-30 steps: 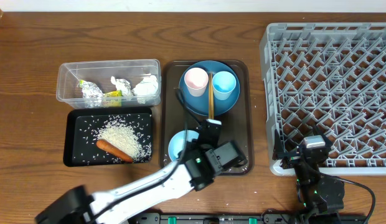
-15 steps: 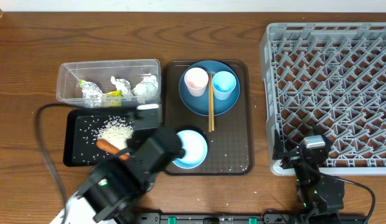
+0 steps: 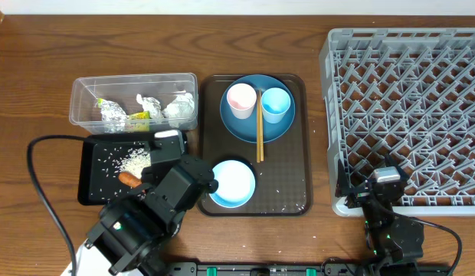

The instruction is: Sort waste into correct bins and load items into the dishwasher rack

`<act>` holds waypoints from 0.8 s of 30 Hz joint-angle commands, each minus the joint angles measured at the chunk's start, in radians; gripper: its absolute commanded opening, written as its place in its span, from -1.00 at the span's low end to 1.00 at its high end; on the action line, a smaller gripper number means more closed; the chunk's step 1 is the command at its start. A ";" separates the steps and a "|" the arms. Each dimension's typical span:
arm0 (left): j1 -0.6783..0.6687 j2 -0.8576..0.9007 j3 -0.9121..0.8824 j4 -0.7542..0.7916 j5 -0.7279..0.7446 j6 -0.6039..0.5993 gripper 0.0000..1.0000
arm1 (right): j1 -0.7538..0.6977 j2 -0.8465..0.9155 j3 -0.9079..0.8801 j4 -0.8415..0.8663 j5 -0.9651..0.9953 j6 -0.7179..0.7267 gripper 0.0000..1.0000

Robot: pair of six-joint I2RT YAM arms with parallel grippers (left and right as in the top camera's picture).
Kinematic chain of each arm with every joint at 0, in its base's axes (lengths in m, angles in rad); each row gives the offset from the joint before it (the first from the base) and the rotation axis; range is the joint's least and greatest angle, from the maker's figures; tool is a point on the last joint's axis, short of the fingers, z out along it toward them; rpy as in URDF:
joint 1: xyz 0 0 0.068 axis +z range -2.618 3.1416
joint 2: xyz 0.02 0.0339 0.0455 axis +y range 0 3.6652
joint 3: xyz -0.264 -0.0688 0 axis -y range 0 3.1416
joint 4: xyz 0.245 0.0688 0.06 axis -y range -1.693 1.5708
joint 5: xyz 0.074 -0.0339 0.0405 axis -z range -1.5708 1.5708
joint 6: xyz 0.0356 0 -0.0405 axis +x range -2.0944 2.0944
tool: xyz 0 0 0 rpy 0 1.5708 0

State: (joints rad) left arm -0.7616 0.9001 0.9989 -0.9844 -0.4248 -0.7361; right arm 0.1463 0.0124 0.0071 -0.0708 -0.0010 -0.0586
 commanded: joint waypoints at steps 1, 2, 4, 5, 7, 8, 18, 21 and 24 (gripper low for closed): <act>0.004 0.021 -0.006 0.014 -0.002 -0.023 0.33 | 0.007 -0.006 -0.002 -0.004 -0.004 0.009 0.99; 0.004 0.029 -0.006 0.022 -0.002 -0.037 0.33 | 0.007 -0.006 -0.002 -0.004 -0.004 0.009 0.98; 0.004 0.048 -0.006 0.042 -0.002 -0.048 0.32 | 0.007 -0.006 -0.002 -0.004 -0.004 0.009 0.99; 0.004 0.057 -0.006 0.049 -0.002 -0.048 0.32 | 0.007 -0.006 -0.002 -0.004 -0.004 0.009 0.98; 0.004 0.076 -0.006 0.058 -0.002 -0.048 0.33 | 0.008 -0.006 -0.002 -0.004 -0.004 0.009 0.99; 0.004 0.087 -0.006 0.061 -0.002 -0.047 0.32 | 0.007 -0.006 -0.002 -0.004 -0.004 0.010 0.99; 0.004 0.193 -0.004 0.174 0.123 0.030 0.33 | 0.008 -0.006 -0.002 -0.004 -0.003 0.010 0.99; 0.004 0.229 0.008 0.225 0.181 0.062 0.32 | 0.007 -0.006 -0.002 -0.004 -0.003 0.009 0.99; 0.004 0.259 0.017 0.278 0.232 0.095 0.32 | 0.007 -0.006 -0.002 -0.004 -0.004 0.009 0.98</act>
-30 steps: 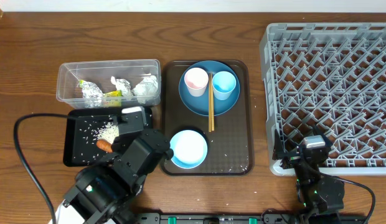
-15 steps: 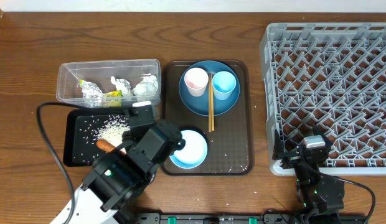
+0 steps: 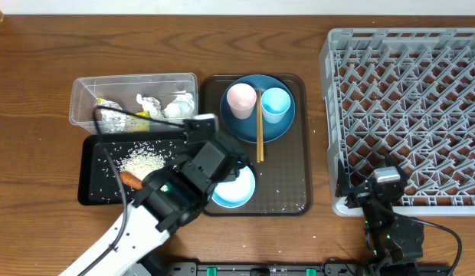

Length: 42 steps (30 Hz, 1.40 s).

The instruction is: Sort waste into correct bins and load items into the dishwasher rack

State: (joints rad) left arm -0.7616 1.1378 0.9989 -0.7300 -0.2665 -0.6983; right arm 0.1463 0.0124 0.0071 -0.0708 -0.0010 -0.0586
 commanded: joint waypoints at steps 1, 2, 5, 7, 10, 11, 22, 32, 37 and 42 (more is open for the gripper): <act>0.004 0.030 0.017 0.041 0.077 0.063 0.32 | 0.007 -0.006 -0.002 -0.004 -0.004 0.009 0.99; 0.004 0.036 0.017 0.056 0.076 0.063 0.31 | 0.007 -0.006 -0.002 -0.004 -0.004 0.009 0.99; 0.004 0.050 0.017 0.089 0.076 0.075 0.29 | 0.007 -0.006 -0.002 -0.004 -0.003 0.009 0.98; 0.006 0.055 0.017 0.111 0.076 0.082 0.23 | 0.007 -0.006 -0.002 -0.004 -0.004 0.010 0.98; 0.011 0.055 0.017 0.122 0.076 0.081 0.19 | 0.007 -0.006 -0.002 -0.004 -0.004 0.009 0.99; 0.011 0.055 0.017 0.122 0.076 0.081 0.19 | 0.007 -0.006 -0.002 -0.004 -0.004 0.009 0.99; 0.011 0.055 0.017 0.030 0.135 0.072 0.19 | 0.008 -0.006 -0.002 -0.004 -0.003 0.009 0.98; 0.039 -0.020 0.017 -0.166 0.144 0.040 0.18 | 0.008 -0.006 -0.002 -0.004 -0.003 0.009 0.98; 0.107 -0.135 0.017 -0.237 0.159 0.040 0.19 | 0.007 -0.006 -0.002 -0.004 -0.004 0.009 0.98; 0.172 -0.254 0.018 -0.249 0.274 0.103 0.19 | 0.007 -0.006 -0.002 -0.002 -0.004 0.009 0.98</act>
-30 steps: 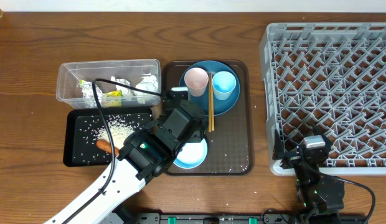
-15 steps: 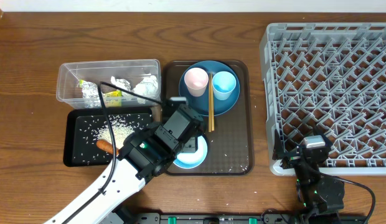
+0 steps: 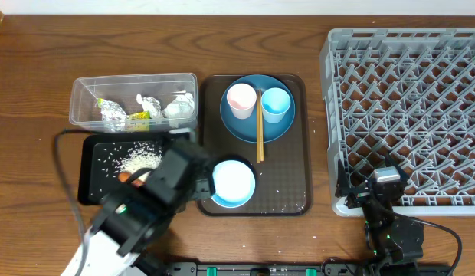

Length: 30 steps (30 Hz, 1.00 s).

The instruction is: Sort waste into correct bins and load items into the dishwasher rack

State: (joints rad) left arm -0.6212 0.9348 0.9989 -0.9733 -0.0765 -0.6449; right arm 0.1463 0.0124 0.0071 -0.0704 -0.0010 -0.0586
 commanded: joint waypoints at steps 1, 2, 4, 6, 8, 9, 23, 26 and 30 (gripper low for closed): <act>0.047 -0.070 0.018 -0.006 0.113 0.062 0.20 | 0.008 -0.006 -0.002 0.000 -0.004 0.009 0.98; 0.066 -0.089 0.018 -0.006 0.143 0.069 0.20 | 0.007 -0.006 -0.002 0.013 0.002 0.009 0.98; 0.110 -0.114 0.021 -0.006 0.183 0.069 0.20 | 0.006 -0.006 -0.002 0.069 -0.037 0.045 0.99; 0.158 -0.125 0.033 -0.007 0.201 0.079 0.20 | 0.006 -0.006 0.001 0.145 -0.119 0.134 0.99; 0.204 -0.126 0.053 -0.010 0.203 0.081 0.20 | 0.006 -0.006 0.032 0.148 -0.171 0.233 0.99; 0.228 -0.126 0.062 -0.009 0.207 0.080 0.20 | 0.006 -0.004 0.065 0.106 -0.172 0.282 0.99; 0.348 -0.126 0.077 0.036 0.068 0.084 0.80 | 0.006 0.650 1.092 -0.877 -0.322 0.172 0.98; 0.348 -0.126 0.077 0.035 0.068 0.084 0.83 | 0.006 0.859 1.332 -1.097 -0.348 0.177 0.98; 0.348 -0.126 0.077 0.036 0.068 0.084 0.87 | 0.006 1.046 1.498 -1.162 -0.507 0.220 0.98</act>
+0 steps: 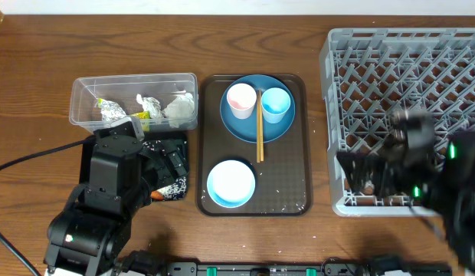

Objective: Sort waste into correct bins and load items into the dishwasher rack
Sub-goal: 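Reach the right gripper over the blue plate toward the chopsticks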

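On the brown tray [299, 165] a light blue bowl [231, 182] sits in front of a blue plate [239, 126]. The plate carries a pink cup [241, 99], a blue cup [275, 103] and chopsticks [259, 134]. My left arm covers most of the black tray [176, 186] of spilled rice. Its gripper [170, 159] points right toward the brown tray's left rim, and its jaws are too dark to read. An orange scrap [155, 195] shows at the arm's edge. My right arm [421, 165] is blurred over the front of the grey dish rack [406, 69], its fingers indistinct.
A clear bin [134, 100] holding foil wads and a yellow wrapper stands behind the black tray. A cable trails off the left arm across the table at the left. The rack fills the right side.
My left arm has pulled back left, from the bowl's left rim to over the black tray. My right arm, low at the table's front edge before, now stands over the rack's front.
My left gripper first hovered over the black tray beside the bowl, then lay across the bowl, then sat at its left rim. Now it is back over the black tray. The bowl has stayed in place. My right arm stayed parked until this moment.
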`<act>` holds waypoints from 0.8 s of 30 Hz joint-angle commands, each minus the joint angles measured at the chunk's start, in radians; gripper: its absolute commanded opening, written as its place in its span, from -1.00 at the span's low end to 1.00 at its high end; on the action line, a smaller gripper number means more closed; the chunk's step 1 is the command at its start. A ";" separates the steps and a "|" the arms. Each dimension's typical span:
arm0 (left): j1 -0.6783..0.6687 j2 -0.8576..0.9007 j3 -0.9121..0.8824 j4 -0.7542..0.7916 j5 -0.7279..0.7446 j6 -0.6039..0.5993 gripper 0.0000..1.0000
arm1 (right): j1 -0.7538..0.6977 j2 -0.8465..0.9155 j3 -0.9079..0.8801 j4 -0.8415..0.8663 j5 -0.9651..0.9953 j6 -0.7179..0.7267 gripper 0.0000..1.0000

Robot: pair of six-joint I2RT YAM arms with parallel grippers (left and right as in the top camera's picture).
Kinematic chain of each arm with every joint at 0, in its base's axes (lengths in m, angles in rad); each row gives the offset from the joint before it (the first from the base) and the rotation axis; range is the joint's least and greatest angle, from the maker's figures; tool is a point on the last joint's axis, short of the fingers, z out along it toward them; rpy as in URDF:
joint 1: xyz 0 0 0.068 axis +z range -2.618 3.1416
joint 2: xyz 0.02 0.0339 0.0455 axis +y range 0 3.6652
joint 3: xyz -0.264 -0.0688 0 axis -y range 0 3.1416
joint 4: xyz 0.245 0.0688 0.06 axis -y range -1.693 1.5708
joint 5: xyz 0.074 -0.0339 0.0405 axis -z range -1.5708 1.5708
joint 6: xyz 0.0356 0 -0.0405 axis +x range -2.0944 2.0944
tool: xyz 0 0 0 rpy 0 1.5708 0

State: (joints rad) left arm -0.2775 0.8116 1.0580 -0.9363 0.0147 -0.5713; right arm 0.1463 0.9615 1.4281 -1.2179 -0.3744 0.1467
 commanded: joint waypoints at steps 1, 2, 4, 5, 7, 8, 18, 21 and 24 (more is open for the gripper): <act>0.004 -0.003 0.018 -0.001 -0.024 0.011 0.88 | 0.006 0.125 0.092 -0.018 -0.169 0.016 0.99; 0.004 -0.003 0.018 -0.002 -0.024 0.011 0.89 | 0.006 0.150 0.097 -0.016 -0.194 0.017 0.99; 0.004 -0.003 0.018 -0.001 -0.024 0.011 0.91 | 0.007 0.198 0.089 -0.002 -0.248 0.017 0.98; 0.004 -0.003 0.018 -0.001 -0.024 0.011 0.92 | 0.012 0.224 0.082 0.003 -0.261 0.018 0.84; 0.004 -0.003 0.018 -0.001 -0.024 0.011 0.93 | 0.027 0.279 0.067 0.003 -0.262 0.040 0.36; 0.004 -0.003 0.018 -0.001 -0.024 0.011 0.94 | 0.037 0.304 0.059 0.003 -0.261 0.051 0.16; 0.004 -0.003 0.018 -0.001 -0.024 0.011 0.96 | 0.212 0.599 0.038 0.081 0.033 0.288 -0.75; 0.004 -0.003 0.018 -0.001 -0.024 0.011 0.96 | 0.248 0.652 0.038 0.117 0.054 0.331 -0.97; 0.004 -0.003 0.018 -0.001 -0.024 0.011 0.96 | 0.293 0.695 0.038 0.170 0.066 0.356 -0.89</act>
State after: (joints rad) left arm -0.2775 0.8116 1.0580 -0.9367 0.0109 -0.5713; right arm 0.4007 1.6398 1.4693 -1.0664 -0.3630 0.4335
